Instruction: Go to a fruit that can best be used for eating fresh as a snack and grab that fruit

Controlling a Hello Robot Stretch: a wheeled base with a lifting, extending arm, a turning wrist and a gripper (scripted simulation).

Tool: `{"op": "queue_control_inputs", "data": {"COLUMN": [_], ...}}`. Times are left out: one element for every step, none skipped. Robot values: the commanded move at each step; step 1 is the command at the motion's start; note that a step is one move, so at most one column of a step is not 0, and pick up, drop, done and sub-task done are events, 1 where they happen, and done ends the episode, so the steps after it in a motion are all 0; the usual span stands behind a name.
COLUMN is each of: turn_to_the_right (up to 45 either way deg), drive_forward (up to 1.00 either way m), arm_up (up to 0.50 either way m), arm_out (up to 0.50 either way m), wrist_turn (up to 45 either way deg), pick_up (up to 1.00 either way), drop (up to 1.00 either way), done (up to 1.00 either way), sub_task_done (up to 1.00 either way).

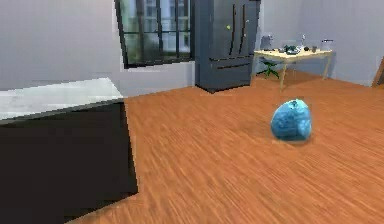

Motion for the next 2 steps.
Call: {"op": "queue_control_inputs", "data": {"turn_to_the_right": [-45.0,-18.0], "drive_forward": [0.00,0.00], "arm_up": [0.00,0.00], "arm_out": [0.00,0.00], "wrist_turn": [0.0,0.0], "pick_up": [0.00,0.00], "drop": [0.00,0.00], "done": [0.00,0.00], "sub_task_done": [0.00,0.00]}}
